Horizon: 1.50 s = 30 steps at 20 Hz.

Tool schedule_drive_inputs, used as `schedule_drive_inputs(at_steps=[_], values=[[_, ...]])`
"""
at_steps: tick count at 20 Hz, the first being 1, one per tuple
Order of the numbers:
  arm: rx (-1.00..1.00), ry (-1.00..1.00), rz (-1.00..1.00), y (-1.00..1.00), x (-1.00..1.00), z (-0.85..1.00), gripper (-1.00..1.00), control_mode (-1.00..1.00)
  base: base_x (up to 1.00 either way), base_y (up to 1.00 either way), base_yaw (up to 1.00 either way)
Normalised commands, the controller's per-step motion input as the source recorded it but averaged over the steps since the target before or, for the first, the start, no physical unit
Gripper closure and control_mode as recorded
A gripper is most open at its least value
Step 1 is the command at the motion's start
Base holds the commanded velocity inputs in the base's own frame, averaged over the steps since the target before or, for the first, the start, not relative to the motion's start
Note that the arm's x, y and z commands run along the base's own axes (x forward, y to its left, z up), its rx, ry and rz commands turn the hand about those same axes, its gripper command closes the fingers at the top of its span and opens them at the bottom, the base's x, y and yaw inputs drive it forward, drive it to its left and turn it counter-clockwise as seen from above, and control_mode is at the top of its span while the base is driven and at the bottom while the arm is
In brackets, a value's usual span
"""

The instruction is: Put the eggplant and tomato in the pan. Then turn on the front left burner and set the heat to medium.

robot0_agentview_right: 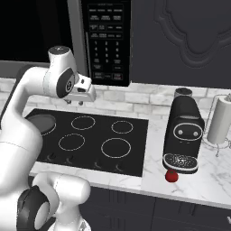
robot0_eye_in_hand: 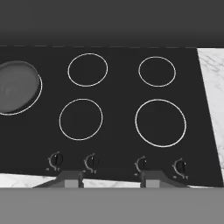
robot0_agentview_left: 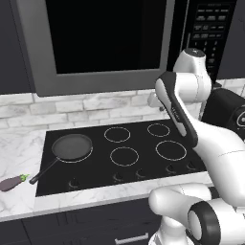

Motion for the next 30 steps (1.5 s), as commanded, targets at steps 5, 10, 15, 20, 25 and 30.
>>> schedule_drive_inputs(at_steps=[5,10,15,20,25,30], values=[[0.00,-0.02,0.00,0.00,0.00,-0.03,-1.00,-1.00,0.00,0.00,0.00],[0.00,-0.05,-0.05,-0.01,-0.46,-0.01,-1.00,-1.00,0.00,0.00,0.00],[-0.01,-0.06,-0.01,-0.51,-0.77,0.00,-1.00,-1.00,0.00,0.00,0.00],[-0.03,-0.03,0.00,-0.94,-0.63,0.00,-1.00,-1.00,0.00,0.00,0.00],[-0.04,0.00,0.00,-0.99,-0.08,-0.14,-1.00,-1.00,0.00,0.00,0.00],[-0.06,0.01,0.00,-0.94,-0.05,-0.26,-1.00,-1.00,0.00,0.00,0.00]])
